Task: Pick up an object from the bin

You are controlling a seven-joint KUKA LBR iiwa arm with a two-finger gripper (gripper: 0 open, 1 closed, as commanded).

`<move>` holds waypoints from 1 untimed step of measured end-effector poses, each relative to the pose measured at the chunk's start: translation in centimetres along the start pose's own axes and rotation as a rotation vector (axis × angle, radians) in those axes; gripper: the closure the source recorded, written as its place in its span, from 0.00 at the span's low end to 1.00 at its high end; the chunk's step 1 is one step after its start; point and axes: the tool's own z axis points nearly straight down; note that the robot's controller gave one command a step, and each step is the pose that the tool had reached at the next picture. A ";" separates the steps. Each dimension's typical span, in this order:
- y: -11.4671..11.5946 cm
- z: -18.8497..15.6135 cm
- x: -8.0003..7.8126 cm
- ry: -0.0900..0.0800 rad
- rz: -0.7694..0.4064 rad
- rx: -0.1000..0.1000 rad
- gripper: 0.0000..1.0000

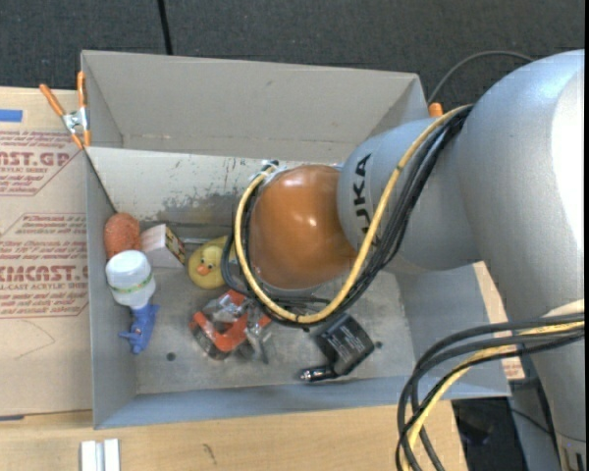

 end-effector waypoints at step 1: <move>-0.6 -4.2 0.6 0.017 0.014 0.004 1.00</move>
Offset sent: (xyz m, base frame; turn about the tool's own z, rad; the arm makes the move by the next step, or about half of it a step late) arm 0.0338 0.0411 -0.0029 0.0317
